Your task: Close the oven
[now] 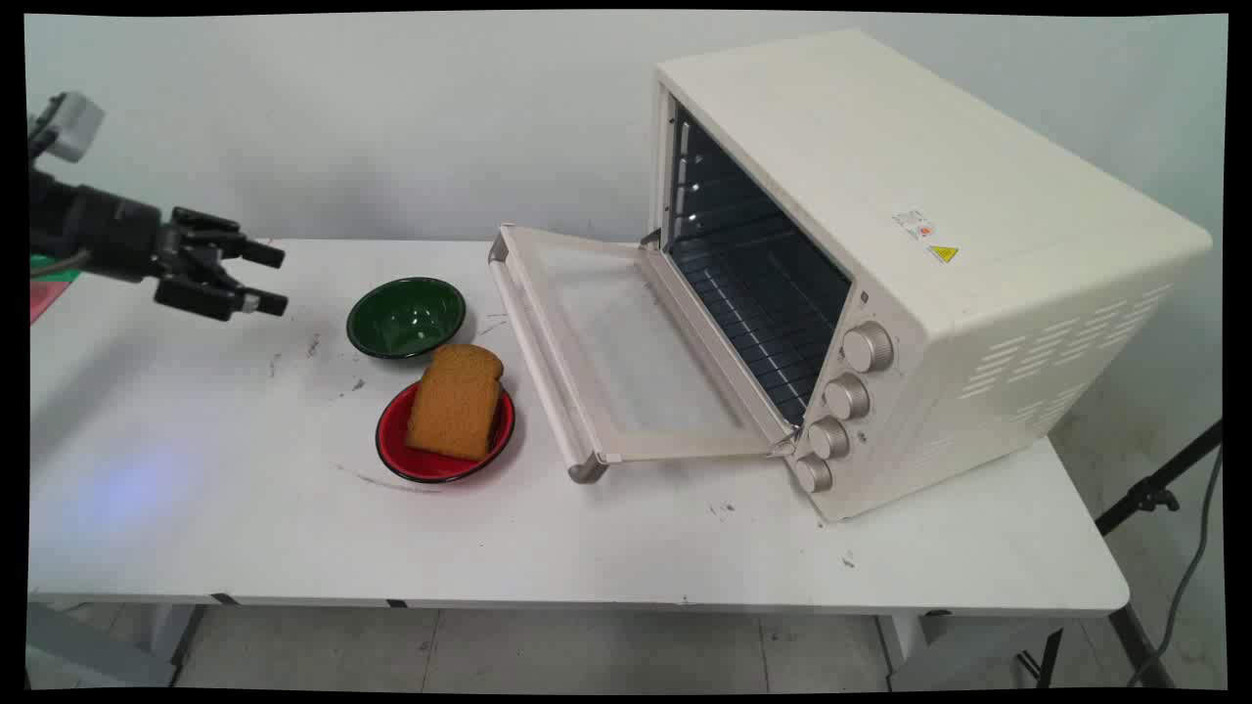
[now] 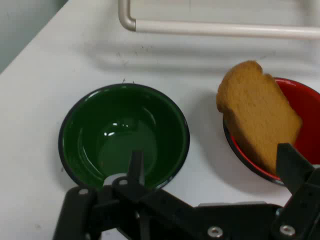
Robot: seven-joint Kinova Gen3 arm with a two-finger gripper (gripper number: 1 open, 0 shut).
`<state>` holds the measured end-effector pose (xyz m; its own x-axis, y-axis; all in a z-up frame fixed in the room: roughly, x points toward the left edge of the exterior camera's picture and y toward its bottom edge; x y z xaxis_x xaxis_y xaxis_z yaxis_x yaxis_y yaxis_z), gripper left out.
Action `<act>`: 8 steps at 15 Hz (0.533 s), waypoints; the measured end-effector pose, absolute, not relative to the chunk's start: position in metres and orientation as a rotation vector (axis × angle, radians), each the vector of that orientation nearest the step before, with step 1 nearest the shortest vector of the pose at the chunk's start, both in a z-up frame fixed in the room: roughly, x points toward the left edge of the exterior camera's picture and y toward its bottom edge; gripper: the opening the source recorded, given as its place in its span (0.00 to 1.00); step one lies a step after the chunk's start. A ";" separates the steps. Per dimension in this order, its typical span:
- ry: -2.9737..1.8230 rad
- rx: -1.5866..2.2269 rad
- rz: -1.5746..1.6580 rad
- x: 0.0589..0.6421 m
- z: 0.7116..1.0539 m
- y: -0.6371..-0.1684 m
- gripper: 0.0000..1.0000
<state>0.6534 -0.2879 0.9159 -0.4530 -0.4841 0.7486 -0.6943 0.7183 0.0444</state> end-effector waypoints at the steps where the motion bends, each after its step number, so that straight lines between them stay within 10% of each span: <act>1: -2.150 0.894 0.348 0.646 0.919 -0.294 1.00; 8: -2.229 0.887 0.375 0.582 0.923 -0.347 1.00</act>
